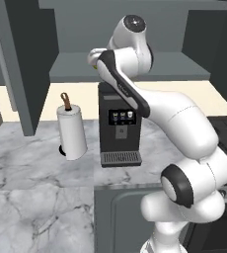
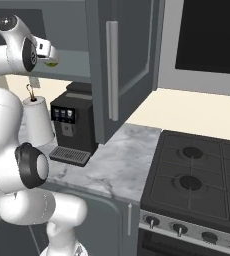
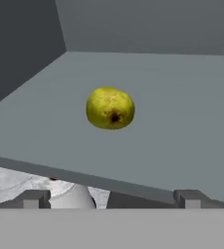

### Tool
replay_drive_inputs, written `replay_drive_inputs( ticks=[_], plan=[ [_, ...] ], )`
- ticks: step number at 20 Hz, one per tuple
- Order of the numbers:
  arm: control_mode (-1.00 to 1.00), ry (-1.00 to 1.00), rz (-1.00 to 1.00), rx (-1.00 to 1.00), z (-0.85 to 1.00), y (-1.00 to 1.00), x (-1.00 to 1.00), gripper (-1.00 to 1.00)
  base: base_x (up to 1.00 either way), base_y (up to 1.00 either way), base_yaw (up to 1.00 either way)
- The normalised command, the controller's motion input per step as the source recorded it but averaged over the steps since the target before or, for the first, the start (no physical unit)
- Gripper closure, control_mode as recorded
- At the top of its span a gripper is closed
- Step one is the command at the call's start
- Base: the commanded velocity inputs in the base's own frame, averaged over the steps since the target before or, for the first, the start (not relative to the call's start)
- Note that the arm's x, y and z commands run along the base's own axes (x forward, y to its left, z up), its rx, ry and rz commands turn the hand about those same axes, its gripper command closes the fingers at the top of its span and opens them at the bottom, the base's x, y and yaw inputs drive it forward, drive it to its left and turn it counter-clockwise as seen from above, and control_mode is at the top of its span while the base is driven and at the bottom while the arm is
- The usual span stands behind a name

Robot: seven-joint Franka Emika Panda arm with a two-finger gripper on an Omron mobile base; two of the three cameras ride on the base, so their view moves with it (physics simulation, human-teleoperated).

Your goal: Pick the pears from the cabinet and place them in one bowl. Pick the apple from the sink and place it in the other bowl.

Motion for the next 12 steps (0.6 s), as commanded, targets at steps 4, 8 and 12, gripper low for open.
replay_drive_inputs(
  ticks=[4,8,12],
  plan=[
    [-1.00,-0.02,0.00,0.00,-0.09,0.06,0.14,-1.00,0.00,0.00,0.00],
    [-1.00,-0.05,0.00,0.00,-0.07,0.04,0.19,-1.00,0.00,0.00,0.00],
    [-1.00,-0.08,-0.02,0.00,-0.05,0.03,0.21,-1.00,0.00,0.00,0.00]
  ],
)
